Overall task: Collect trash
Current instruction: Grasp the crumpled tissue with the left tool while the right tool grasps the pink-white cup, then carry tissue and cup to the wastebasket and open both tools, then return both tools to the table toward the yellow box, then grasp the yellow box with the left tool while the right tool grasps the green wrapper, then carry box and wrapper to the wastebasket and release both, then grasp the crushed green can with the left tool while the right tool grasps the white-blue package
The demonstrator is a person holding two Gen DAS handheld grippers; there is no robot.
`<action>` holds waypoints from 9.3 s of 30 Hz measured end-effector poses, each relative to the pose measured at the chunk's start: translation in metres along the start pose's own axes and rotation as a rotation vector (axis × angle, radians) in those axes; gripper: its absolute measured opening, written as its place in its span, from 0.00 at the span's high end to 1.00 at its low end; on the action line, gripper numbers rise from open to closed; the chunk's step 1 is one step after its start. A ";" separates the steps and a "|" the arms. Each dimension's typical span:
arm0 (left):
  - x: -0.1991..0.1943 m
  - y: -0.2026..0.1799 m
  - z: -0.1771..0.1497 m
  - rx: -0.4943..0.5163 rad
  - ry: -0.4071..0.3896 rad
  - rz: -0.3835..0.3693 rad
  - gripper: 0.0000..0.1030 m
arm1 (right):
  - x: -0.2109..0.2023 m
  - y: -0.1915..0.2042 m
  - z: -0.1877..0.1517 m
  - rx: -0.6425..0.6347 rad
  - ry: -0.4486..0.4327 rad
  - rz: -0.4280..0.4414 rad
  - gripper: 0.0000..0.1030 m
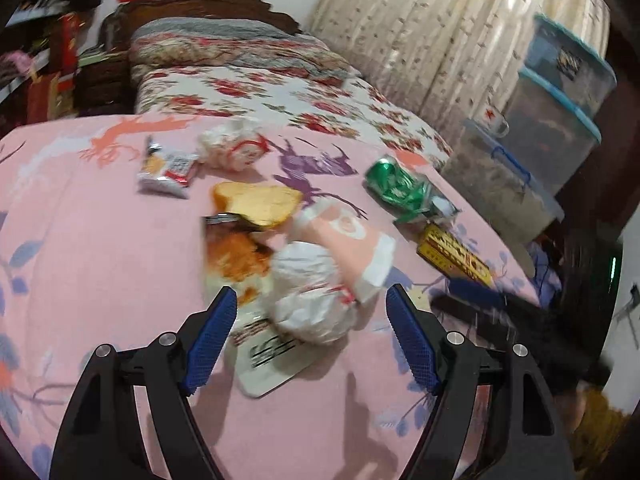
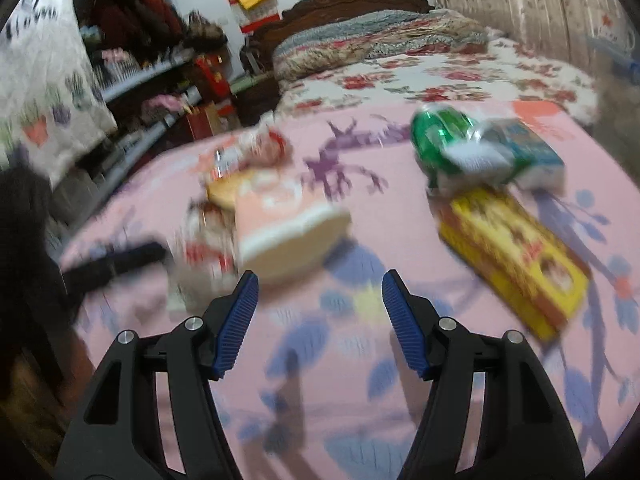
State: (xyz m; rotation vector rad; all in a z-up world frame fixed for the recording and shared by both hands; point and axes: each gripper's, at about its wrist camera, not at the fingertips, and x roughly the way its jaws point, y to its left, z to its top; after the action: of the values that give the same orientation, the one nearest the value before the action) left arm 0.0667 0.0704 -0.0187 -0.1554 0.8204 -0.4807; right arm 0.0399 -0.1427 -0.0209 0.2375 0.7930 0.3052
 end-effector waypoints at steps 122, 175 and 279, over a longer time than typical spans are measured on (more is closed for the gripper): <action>0.151 -0.275 0.021 0.399 0.406 -0.452 0.33 | -0.110 -0.309 -0.028 0.641 -0.178 0.076 0.61; 0.091 -0.074 0.045 0.115 0.168 0.106 0.31 | -0.001 -0.186 0.009 0.557 0.035 0.185 0.55; 0.204 -0.065 0.135 -0.246 0.280 -0.080 0.24 | 0.084 -0.268 0.129 0.468 0.070 0.121 0.50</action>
State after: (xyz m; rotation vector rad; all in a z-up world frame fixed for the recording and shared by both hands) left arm 0.2621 -0.0891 -0.0423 -0.3546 1.1512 -0.4822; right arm 0.2375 -0.3739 -0.0745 0.7188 0.9149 0.2387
